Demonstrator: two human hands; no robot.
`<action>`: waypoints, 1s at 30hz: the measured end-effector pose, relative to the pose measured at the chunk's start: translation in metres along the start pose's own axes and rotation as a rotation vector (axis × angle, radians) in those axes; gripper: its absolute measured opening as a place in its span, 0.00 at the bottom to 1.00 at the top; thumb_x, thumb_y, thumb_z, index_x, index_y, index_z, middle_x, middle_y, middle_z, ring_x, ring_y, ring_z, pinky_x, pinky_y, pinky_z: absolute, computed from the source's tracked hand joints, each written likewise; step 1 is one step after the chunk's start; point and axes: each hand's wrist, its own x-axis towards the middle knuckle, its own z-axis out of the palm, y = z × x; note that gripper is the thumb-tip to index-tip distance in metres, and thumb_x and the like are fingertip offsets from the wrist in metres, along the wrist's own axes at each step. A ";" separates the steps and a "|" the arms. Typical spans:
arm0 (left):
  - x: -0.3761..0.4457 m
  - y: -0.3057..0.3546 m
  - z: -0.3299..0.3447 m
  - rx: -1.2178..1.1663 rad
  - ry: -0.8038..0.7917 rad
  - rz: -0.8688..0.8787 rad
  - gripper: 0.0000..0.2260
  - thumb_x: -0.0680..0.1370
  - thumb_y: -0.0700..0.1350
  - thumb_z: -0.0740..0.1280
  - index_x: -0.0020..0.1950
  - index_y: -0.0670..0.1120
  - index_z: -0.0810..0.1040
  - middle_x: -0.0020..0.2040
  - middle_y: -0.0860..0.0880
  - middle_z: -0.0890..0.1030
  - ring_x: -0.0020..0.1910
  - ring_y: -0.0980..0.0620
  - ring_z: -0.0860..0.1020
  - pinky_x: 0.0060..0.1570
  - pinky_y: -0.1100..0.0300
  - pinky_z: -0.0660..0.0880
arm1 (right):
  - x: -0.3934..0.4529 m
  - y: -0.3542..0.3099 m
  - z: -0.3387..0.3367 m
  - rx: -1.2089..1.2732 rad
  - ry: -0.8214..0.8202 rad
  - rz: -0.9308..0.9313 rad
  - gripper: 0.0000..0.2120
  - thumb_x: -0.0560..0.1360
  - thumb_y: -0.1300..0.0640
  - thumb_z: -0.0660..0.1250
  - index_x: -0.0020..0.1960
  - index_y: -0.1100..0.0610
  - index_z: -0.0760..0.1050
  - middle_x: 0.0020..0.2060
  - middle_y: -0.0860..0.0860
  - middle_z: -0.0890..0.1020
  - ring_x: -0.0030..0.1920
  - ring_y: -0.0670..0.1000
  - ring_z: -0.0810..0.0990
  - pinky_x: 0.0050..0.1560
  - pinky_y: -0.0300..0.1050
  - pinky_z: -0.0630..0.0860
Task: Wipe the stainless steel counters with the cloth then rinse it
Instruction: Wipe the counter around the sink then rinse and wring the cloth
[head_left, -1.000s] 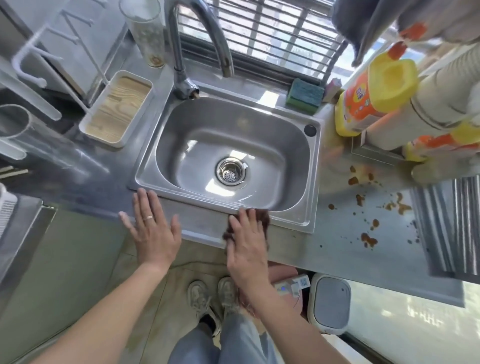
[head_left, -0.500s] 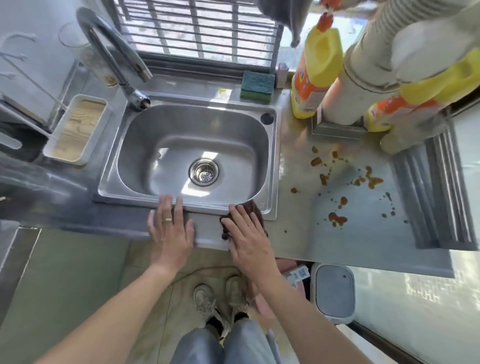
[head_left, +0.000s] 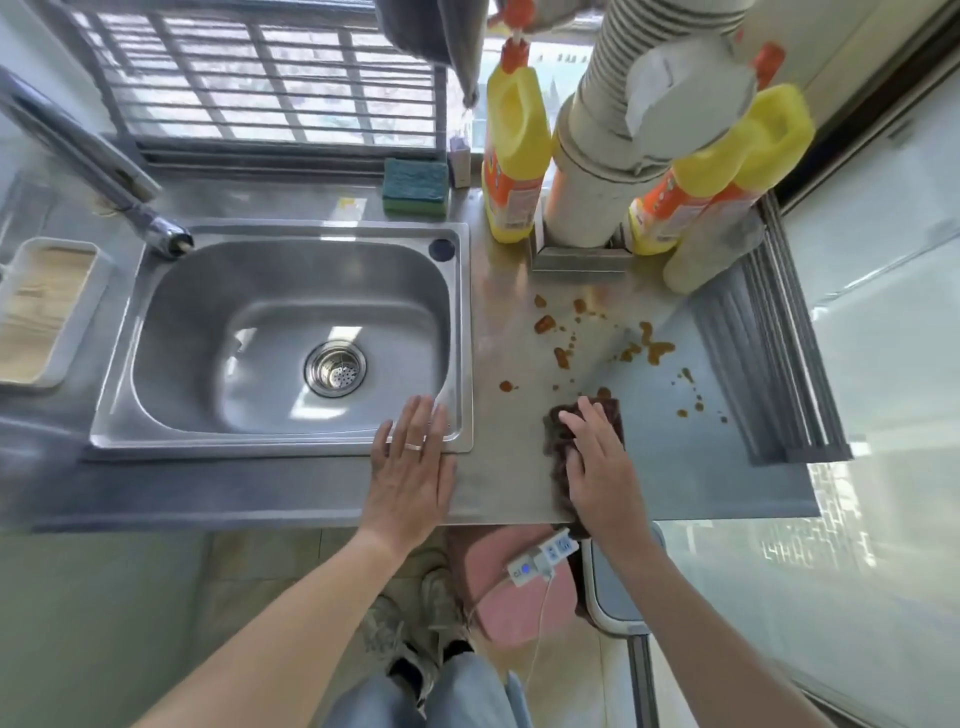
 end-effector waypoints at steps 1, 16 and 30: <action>0.004 0.006 0.002 -0.011 -0.005 0.027 0.28 0.83 0.49 0.57 0.82 0.43 0.59 0.83 0.45 0.58 0.83 0.45 0.55 0.77 0.40 0.59 | -0.003 -0.006 -0.002 0.019 0.040 -0.029 0.22 0.80 0.67 0.64 0.73 0.57 0.73 0.77 0.57 0.70 0.80 0.58 0.64 0.75 0.61 0.70; 0.036 0.007 0.016 0.010 -0.072 0.109 0.29 0.85 0.51 0.52 0.84 0.41 0.51 0.85 0.45 0.50 0.84 0.48 0.51 0.79 0.43 0.59 | 0.025 -0.052 0.049 -0.131 -0.190 -0.151 0.26 0.85 0.49 0.54 0.82 0.49 0.60 0.83 0.48 0.57 0.84 0.48 0.49 0.83 0.55 0.53; 0.035 0.006 0.019 -0.037 -0.011 0.100 0.36 0.75 0.50 0.69 0.81 0.42 0.62 0.82 0.45 0.62 0.81 0.48 0.60 0.76 0.44 0.65 | 0.151 -0.029 0.052 -0.142 -0.019 -0.160 0.20 0.85 0.50 0.58 0.76 0.49 0.70 0.76 0.50 0.71 0.80 0.52 0.64 0.80 0.53 0.60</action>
